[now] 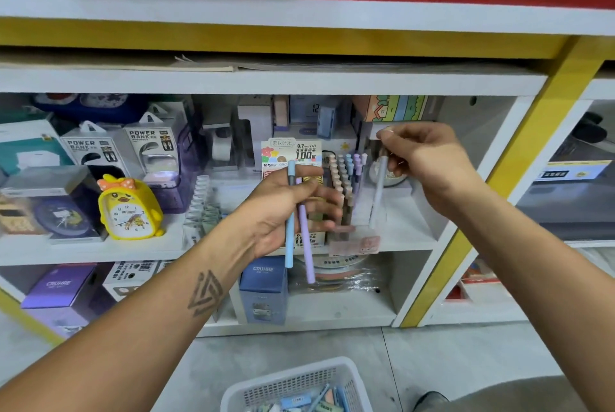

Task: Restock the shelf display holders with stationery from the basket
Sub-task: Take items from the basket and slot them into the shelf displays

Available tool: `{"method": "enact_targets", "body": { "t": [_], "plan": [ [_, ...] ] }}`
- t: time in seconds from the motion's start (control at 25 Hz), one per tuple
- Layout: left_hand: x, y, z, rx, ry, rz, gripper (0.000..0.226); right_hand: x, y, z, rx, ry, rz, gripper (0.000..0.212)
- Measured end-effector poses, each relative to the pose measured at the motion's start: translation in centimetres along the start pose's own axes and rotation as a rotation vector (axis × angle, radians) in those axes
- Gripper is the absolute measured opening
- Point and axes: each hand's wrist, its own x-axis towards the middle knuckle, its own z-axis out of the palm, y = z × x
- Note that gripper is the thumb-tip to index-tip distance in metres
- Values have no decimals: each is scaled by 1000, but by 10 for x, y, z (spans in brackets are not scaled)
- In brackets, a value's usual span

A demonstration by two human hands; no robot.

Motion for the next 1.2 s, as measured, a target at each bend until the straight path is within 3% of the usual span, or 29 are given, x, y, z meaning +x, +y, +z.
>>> {"method": "enact_targets", "body": {
  "t": [0.12, 0.28, 0.48, 0.76, 0.96, 1.04, 1.2],
  "plan": [
    [6, -1, 4, 45, 112, -25, 6, 3, 10, -3, -223, 43, -97, 13],
    [5, -1, 11, -105, 33, -156, 9, 7, 29, -2, -481, 49, -311, 10],
    [6, -5, 9, -80, 32, -134, 19, 13, 49, -2, -660, 11, -438, 10],
    [5, -7, 6, -16, -3, -94, 24, 15, 59, 5, -765, -77, -376, 11],
    [-1, -6, 5, 39, -40, -137, 32, 23, 58, 9, -735, -50, -379, 11],
    [-2, -4, 5, 34, -29, -143, 33, 26, 61, 13, -912, -55, -378, 25],
    [-2, -3, 5, -27, -68, -166, 35, 25, 59, 19, -1154, -167, -140, 56]
  ]
}}
